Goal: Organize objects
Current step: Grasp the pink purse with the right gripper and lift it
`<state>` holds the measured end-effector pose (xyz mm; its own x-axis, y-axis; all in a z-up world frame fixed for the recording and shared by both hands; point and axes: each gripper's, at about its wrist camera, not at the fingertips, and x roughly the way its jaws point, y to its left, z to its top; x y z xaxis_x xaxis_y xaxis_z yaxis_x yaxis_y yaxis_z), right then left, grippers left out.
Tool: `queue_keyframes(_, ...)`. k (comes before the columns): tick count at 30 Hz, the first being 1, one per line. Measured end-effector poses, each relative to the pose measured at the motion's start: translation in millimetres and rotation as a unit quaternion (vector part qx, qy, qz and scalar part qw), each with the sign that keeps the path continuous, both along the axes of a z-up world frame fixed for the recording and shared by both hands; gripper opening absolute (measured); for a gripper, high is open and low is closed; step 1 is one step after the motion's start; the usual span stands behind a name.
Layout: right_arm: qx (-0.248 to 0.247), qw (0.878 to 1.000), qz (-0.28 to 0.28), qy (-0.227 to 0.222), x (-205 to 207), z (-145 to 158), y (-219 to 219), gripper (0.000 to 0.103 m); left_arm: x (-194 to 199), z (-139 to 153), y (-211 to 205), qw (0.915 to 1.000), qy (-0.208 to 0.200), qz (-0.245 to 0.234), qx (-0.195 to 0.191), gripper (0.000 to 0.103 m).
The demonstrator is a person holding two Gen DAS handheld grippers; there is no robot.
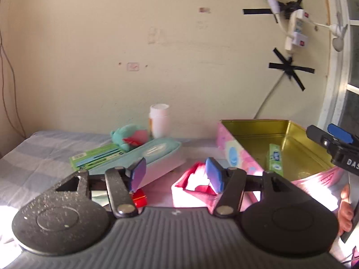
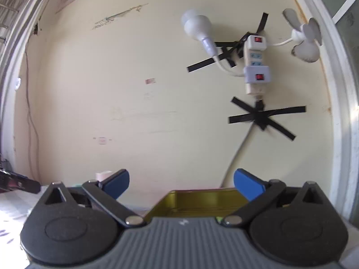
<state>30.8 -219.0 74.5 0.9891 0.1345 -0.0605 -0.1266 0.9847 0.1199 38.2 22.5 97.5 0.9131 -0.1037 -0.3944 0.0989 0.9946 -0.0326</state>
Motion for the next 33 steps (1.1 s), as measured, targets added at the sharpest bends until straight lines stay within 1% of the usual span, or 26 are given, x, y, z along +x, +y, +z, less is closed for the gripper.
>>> queue_keyframes(2, -0.017, 0.998, 0.047, 0.030, 0, 0, 27, 0.103, 6, -2, 6, 0.9996, 0.017, -0.013, -0.017, 0.066)
queue_keyframes(3, -0.032, 0.997, 0.064, 0.041, -1, -2, 40, 0.102, 10, -3, 4, 0.9994, 0.019, -0.023, -0.019, 0.076)
queue_keyframes(4, -0.045, 0.995, 0.075, 0.051, -2, -4, 52, 0.102, 13, -5, -2, 0.9994, 0.017, -0.028, -0.013, 0.086)
queue_keyframes(5, -0.055, 0.993, 0.082, 0.060, -3, -7, 63, 0.102, 17, -7, -9, 0.9994, 0.012, -0.032, 0.000, 0.089)
queue_keyframes(6, -0.062, 0.992, 0.087, 0.067, -4, -10, 70, 0.101, 22, -11, -19, 0.9991, 0.010, -0.038, 0.017, 0.089)
queue_keyframes(7, -0.065, 0.991, 0.089, 0.075, -5, -12, 76, 0.101, 26, -15, -25, 0.9987, 0.008, -0.037, 0.033, 0.087)
queue_keyframes(8, -0.069, 0.990, 0.089, 0.083, -5, -14, 81, 0.100, 28, -20, -26, 0.9985, 0.006, -0.027, 0.048, 0.081)
queue_keyframes(9, -0.074, 0.989, 0.090, 0.094, -4, -17, 86, 0.098, 32, -25, -26, 0.9983, 0.007, -0.019, 0.055, 0.064)
queue_keyframes(10, -0.078, 0.987, 0.090, 0.105, -3, -19, 90, 0.096, 37, -27, -19, 0.9984, 0.015, -0.012, 0.052, 0.049)
queue_keyframes(13, -0.087, 0.982, 0.111, 0.128, -1, -24, 104, 0.096, 40, -28, 25, 0.9995, 0.031, -0.006, -0.010, 0.036)
queue_keyframes(14, -0.084, 0.979, 0.123, 0.136, 2, -24, 108, 0.096, 39, -29, 39, 0.9992, 0.037, 0.004, -0.017, 0.036)
queue_keyframes(15, -0.077, 0.976, 0.138, 0.147, 7, -24, 112, 0.096, 39, -32, 52, 0.9988, 0.044, 0.016, -0.014, 0.036)
queue_keyframes(17, -0.053, 0.970, 0.163, 0.172, 19, -26, 120, 0.096, 38, -38, 72, 0.9978, 0.059, 0.027, -0.017, 0.035)
queue_keyframes(18, -0.039, 0.967, 0.172, 0.184, 27, -27, 124, 0.096, 37, -40, 85, 0.9969, 0.067, 0.026, -0.031, 0.035)
queue_keyframes(20, -0.009, 0.960, 0.186, 0.210, 46, -32, 131, 0.096, 32, -39, 104, 0.9950, 0.070, 0.019, -0.069, 0.043)
queue_keyframes(21, 0.000, 0.957, 0.189, 0.222, 55, -35, 133, 0.096, 31, -37, 111, 0.9941, 0.069, 0.017, -0.082, 0.054)
queue_keyframes(22, 0.007, 0.953, 0.190, 0.234, 63, -39, 136, 0.095, 30, -35, 116, 0.9936, 0.066, 0.017, -0.090, 0.058)
queue_keyframes(25, 0.013, 0.947, 0.194, 0.257, 79, -47, 146, 0.095, 35, -30, 117, 0.9928, 0.063, -0.005, -0.102, 0.061)
queue_keyframes(29, 0.004, 0.943, 0.197, 0.267, 91, -54, 158, 0.095, 44, -37, 102, 0.9927, 0.075, -0.033, -0.088, 0.061)
queue_keyframes(31, -0.001, 0.942, 0.199, 0.270, 97, -56, 164, 0.095, 55, -47, 97, 0.9900, 0.096, -0.042, -0.094, 0.061)
queue_keyframes(32, -0.001, 0.939, 0.208, 0.274, 101, -58, 168, 0.095, 60, -52, 95, 0.9887, 0.100, -0.048, -0.101, 0.060)
queue_keyframes(33, 0.002, 0.934, 0.223, 0.280, 103, -59, 171, 0.089, 64, -56, 96, 0.9864, 0.107, -0.054, -0.112, 0.051)
